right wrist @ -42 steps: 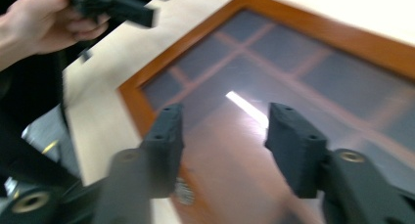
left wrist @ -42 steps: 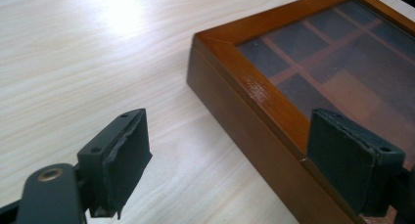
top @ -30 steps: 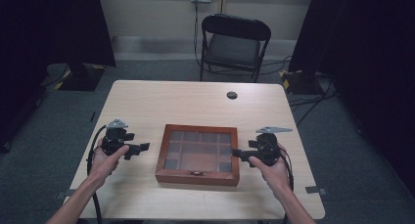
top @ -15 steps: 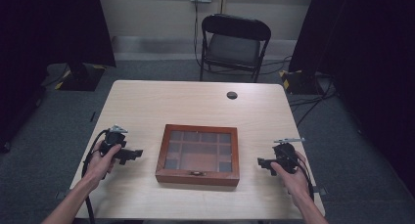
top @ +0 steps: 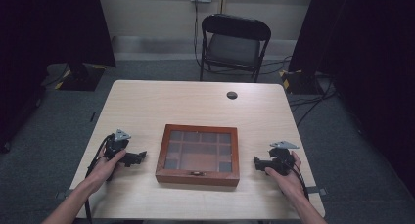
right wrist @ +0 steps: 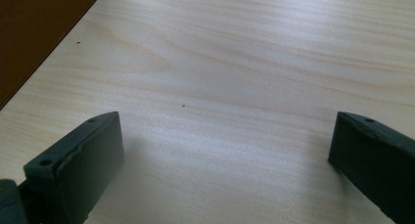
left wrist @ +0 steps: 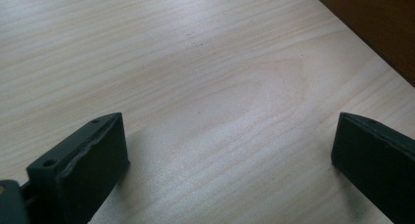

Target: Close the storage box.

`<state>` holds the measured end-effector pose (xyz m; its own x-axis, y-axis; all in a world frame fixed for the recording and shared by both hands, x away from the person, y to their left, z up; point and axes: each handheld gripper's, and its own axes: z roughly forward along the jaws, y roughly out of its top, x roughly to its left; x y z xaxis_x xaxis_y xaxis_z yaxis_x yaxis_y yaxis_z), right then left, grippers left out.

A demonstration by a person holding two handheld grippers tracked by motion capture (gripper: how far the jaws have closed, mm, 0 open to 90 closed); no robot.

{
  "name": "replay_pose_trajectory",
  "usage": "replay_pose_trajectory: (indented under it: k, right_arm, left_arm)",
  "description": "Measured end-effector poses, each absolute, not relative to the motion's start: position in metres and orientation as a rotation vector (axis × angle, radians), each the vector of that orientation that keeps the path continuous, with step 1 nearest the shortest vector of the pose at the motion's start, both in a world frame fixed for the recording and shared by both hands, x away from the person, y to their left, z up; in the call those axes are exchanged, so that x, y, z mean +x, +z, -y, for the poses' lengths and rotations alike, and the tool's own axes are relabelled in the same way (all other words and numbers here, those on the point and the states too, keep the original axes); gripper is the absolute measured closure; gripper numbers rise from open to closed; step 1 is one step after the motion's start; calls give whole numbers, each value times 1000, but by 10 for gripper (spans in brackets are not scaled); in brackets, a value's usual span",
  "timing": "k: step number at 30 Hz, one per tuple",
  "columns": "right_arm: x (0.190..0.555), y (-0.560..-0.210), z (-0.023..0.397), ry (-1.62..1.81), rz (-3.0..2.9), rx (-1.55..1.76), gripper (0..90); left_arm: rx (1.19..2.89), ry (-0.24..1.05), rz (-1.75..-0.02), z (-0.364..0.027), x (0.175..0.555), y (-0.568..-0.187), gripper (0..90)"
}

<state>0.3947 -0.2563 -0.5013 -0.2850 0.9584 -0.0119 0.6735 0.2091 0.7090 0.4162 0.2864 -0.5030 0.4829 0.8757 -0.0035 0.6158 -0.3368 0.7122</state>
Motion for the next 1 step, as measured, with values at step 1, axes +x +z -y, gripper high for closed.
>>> replay_pose_trajectory:
  k: [1]
  right_arm:
    - [395, -501, 256, 836, -2036, 1511, 0]
  left_arm:
    - [2073, 509, -1226, -286, 416, -503, 0]
